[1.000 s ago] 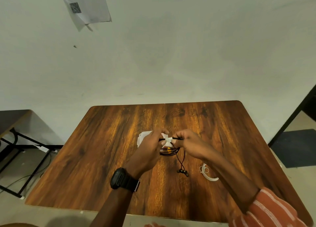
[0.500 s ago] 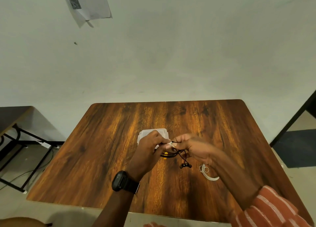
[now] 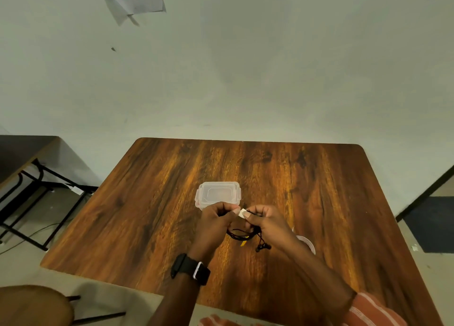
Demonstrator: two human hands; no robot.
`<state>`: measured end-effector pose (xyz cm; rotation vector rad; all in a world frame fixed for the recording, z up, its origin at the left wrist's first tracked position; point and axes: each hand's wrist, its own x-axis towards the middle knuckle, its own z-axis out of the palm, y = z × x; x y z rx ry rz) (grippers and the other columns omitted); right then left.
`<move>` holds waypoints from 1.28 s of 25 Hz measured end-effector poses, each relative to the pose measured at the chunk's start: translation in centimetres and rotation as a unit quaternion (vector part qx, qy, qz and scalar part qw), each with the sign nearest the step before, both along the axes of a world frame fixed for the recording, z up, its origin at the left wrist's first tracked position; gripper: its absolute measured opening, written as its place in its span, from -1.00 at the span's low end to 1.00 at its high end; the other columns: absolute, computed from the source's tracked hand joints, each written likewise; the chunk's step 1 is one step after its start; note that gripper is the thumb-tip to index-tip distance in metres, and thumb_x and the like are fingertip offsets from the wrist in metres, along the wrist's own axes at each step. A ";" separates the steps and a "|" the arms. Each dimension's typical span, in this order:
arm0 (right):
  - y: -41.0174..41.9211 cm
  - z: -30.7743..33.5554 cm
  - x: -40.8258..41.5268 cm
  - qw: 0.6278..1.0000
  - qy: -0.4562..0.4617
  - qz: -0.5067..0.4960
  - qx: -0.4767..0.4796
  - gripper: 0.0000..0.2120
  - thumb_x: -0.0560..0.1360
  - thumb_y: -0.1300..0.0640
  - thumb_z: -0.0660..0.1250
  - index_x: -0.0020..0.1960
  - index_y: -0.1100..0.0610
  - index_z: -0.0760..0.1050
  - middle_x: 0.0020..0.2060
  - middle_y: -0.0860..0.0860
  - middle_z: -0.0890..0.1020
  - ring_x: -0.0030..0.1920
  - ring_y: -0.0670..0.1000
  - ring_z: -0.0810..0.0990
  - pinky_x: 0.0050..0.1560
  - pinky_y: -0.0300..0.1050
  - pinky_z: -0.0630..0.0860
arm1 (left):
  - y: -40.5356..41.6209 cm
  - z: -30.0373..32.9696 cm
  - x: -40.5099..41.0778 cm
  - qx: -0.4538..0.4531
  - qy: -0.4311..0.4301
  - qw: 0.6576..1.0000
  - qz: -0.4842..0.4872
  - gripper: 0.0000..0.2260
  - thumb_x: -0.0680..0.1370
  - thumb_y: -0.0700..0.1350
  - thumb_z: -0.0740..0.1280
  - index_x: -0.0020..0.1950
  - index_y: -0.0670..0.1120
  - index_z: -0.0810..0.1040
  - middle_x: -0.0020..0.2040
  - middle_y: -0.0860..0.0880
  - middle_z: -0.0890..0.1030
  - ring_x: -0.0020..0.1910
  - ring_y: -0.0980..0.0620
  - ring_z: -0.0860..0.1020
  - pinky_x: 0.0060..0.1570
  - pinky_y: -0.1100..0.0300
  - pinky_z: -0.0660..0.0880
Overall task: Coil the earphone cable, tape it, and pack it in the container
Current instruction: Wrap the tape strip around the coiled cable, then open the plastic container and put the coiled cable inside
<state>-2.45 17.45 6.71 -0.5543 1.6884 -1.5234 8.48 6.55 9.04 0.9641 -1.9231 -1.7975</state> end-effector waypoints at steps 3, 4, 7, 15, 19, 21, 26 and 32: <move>-0.6 0.3 -1.3 0.999 -0.025 -0.030 0.008 -0.87 0.56 0.24 0.33 -0.13 0.21 0.63 -0.40 0.06 0.64 -0.41 -0.06 0.58 -0.30 -0.16 0.56 | -1.5 -1.0 -0.8 -0.003 0.009 1.000 -0.009 -0.86 0.59 -0.17 0.30 0.00 -0.14 0.65 -0.11 -0.07 0.71 -0.16 0.04 0.66 -0.17 0.22 0.57; -0.9 0.6 -1.7 0.999 -0.023 -0.038 0.004 -0.86 0.56 0.25 0.33 -0.14 0.20 0.62 -0.41 0.06 0.63 -0.43 -0.08 0.58 -0.34 -0.19 0.55 | -2.5 -1.5 -1.2 -0.019 0.006 1.000 0.004 -0.85 0.60 -0.16 0.27 0.03 -0.12 0.64 -0.08 -0.05 0.70 -0.13 0.04 0.66 -0.10 0.18 0.59; -2.4 1.2 -3.4 0.998 0.009 -0.059 0.003 -0.85 0.56 0.25 0.33 -0.16 0.17 0.62 -0.39 0.06 0.64 -0.43 -0.12 0.59 -0.36 -0.26 0.53 | -7.7 -4.7 -2.6 -0.213 -0.101 0.972 0.010 -0.79 0.55 -0.17 0.34 0.18 -0.03 0.52 0.06 0.00 0.63 -0.06 0.09 0.59 -0.09 0.23 0.52; -7.2 3.5 -6.8 0.990 0.052 -0.130 0.007 -0.88 0.55 0.20 0.35 -0.02 0.21 0.65 -0.26 0.11 0.70 -0.25 -0.07 0.66 -0.23 -0.29 0.58 | -19.0 -11.8 -9.5 -0.465 -0.364 0.745 -0.311 0.10 0.19 0.20 0.56 0.55 0.03 -0.01 0.57 -0.04 0.11 0.54 -0.15 0.07 0.44 -0.31 0.03; -9.0 4.9 -8.0 0.983 -0.038 -0.178 -0.027 -0.87 0.56 0.18 0.33 0.02 0.20 0.62 -0.23 0.13 0.68 -0.22 0.02 0.65 -0.21 -0.13 0.64 | -20.7 -13.8 -10.5 -0.443 -0.416 0.711 -0.353 0.11 0.25 0.16 0.57 0.57 0.03 -0.10 0.59 -0.06 0.03 0.55 -0.19 0.00 0.44 -0.29 0.06; -9.4 5.1 -8.3 0.975 -0.091 -0.196 -0.044 -0.89 0.57 0.19 0.32 0.04 0.17 0.59 -0.19 0.13 0.68 -0.21 0.04 0.66 -0.15 0.01 0.65 | -20.5 -14.3 -10.3 -0.455 -0.387 0.723 -0.347 0.02 0.28 0.19 0.54 0.55 0.03 -0.01 0.54 -0.04 0.16 0.51 -0.17 0.13 0.40 -0.25 0.19; -9.3 4.6 -8.1 0.963 -0.130 -0.224 -0.076 -0.84 0.56 0.18 0.33 0.11 0.18 0.57 -0.20 0.12 0.69 -0.12 0.08 0.67 -0.09 0.09 0.63 | -18.2 -14.9 -9.3 -0.422 -0.309 0.758 -0.389 0.05 0.20 0.26 0.53 0.53 0.07 0.04 0.48 0.01 0.25 0.43 -0.13 0.25 0.31 -0.29 0.32; -8.9 4.7 -8.0 0.970 -0.093 -0.199 -0.100 -0.86 0.57 0.19 0.32 0.09 0.18 0.58 -0.22 0.11 0.68 -0.16 0.03 0.66 -0.14 -0.02 0.62 | -20.0 -12.2 -6.9 -0.171 -0.197 0.940 -0.221 -0.21 0.17 0.17 0.58 0.32 0.12 0.34 0.23 0.07 0.52 0.14 0.02 0.52 0.10 -0.10 0.56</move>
